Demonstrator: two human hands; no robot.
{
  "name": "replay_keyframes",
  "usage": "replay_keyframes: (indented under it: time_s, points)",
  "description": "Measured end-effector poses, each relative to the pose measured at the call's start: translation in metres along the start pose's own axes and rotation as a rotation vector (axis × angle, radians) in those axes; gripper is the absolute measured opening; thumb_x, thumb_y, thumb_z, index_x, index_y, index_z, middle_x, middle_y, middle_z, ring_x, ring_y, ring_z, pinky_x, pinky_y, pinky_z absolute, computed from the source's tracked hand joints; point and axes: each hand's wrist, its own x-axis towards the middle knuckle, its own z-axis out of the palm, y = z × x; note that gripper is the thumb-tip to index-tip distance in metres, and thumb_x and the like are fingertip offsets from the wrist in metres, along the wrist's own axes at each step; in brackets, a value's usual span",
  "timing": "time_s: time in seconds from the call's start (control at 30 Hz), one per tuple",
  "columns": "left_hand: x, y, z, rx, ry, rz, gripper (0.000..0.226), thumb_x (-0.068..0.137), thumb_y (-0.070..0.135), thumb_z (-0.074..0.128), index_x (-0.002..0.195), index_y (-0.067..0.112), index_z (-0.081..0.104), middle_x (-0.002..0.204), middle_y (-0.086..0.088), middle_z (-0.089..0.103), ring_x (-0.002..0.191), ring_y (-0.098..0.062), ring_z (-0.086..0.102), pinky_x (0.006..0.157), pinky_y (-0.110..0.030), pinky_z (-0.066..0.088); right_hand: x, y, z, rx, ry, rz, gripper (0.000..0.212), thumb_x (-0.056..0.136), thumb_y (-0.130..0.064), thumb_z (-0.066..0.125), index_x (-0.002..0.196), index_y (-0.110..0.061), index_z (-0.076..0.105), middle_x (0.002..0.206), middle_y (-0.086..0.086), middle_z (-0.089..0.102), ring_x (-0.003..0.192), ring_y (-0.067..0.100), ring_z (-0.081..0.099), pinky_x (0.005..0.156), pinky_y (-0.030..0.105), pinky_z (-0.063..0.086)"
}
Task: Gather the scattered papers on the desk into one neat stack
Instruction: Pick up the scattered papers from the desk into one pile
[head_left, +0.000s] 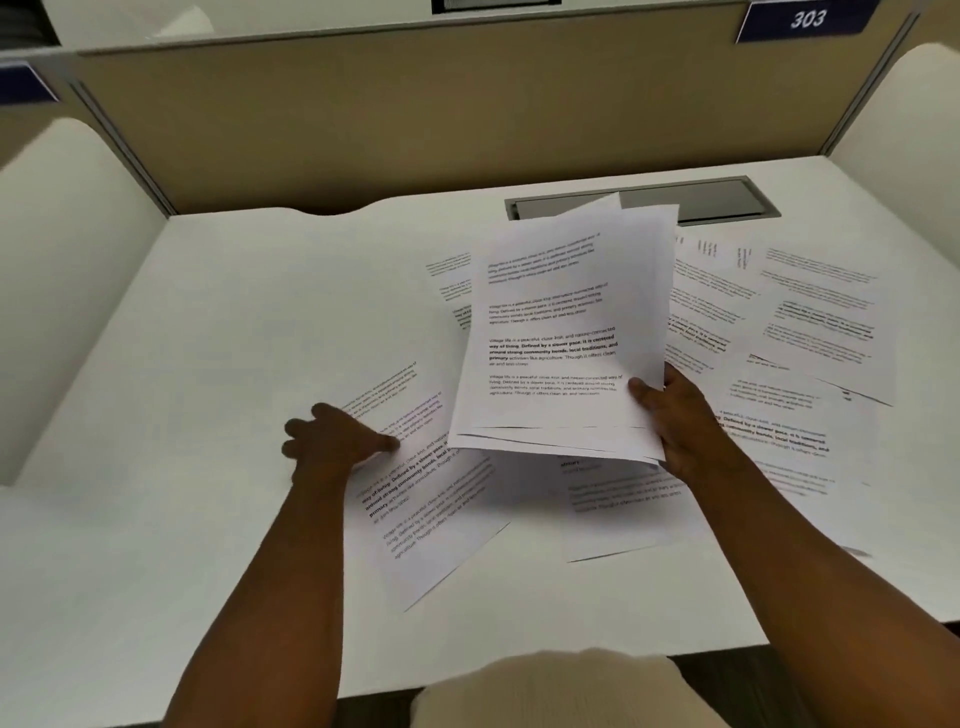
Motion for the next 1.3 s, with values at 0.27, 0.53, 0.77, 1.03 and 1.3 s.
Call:
replay_keyframes:
  time_s: [0.27, 0.53, 0.77, 1.03, 1.3]
  points:
    - [0.010, -0.004, 0.003, -0.209, 0.039, -0.076, 0.120, 0.052, 0.034, 0.095, 0.140, 0.006, 0.019, 0.140, -0.026, 0.025, 0.128, -0.042, 0.036, 0.106, -0.046, 0.037, 0.001, 0.001, 0.003, 0.029, 0.046, -0.002, 0.039, 0.094, -0.005, 0.055, 0.132, -0.018, 0.053, 0.122, 0.005, 0.062, 0.112, 0.030, 0.060, 0.099, 0.053, 0.047]
    - [0.011, -0.005, 0.006, -0.491, 0.271, 0.206, 0.071, 0.080, 0.008, 0.072, 0.139, -0.002, 0.035, 0.126, -0.025, 0.058, 0.116, -0.042, 0.057, 0.097, -0.045, 0.046, -0.006, -0.002, -0.001, 0.053, 0.014, -0.017, 0.038, 0.096, -0.009, 0.055, 0.132, -0.019, 0.052, 0.116, 0.002, 0.065, 0.103, 0.025, 0.064, 0.091, 0.046, 0.052]
    - [-0.014, 0.017, -0.031, -0.928, 0.140, 0.624, 0.018, 0.094, 0.013, 0.060, 0.111, 0.014, 0.067, 0.105, -0.006, 0.071, 0.096, -0.025, 0.069, 0.087, -0.041, 0.056, -0.009, -0.013, -0.002, 0.143, -0.099, -0.012, 0.021, 0.095, -0.018, 0.057, 0.110, -0.031, 0.062, 0.108, -0.001, 0.073, 0.103, 0.025, 0.068, 0.084, 0.047, 0.057]
    - [-0.025, 0.045, -0.062, -1.321, -0.202, 0.609, 0.025, 0.094, 0.009, 0.060, 0.118, 0.012, 0.063, 0.104, -0.009, 0.072, 0.082, -0.018, 0.073, 0.071, -0.034, 0.060, -0.020, -0.036, 0.017, 0.196, -0.231, -0.082, 0.032, 0.096, -0.019, 0.053, 0.127, -0.015, 0.059, 0.117, 0.006, 0.070, 0.108, 0.024, 0.067, 0.093, 0.042, 0.054]
    - [-0.043, 0.065, -0.052, -1.389, -0.324, 0.530, 0.022, 0.094, 0.009, 0.058, 0.114, 0.012, 0.067, 0.104, -0.011, 0.074, 0.094, -0.032, 0.070, 0.084, -0.048, 0.058, -0.025, -0.032, 0.033, 0.090, -0.274, -0.045, 0.026, 0.099, -0.013, 0.050, 0.123, -0.021, 0.057, 0.119, 0.006, 0.069, 0.104, 0.025, 0.068, 0.088, 0.043, 0.056]
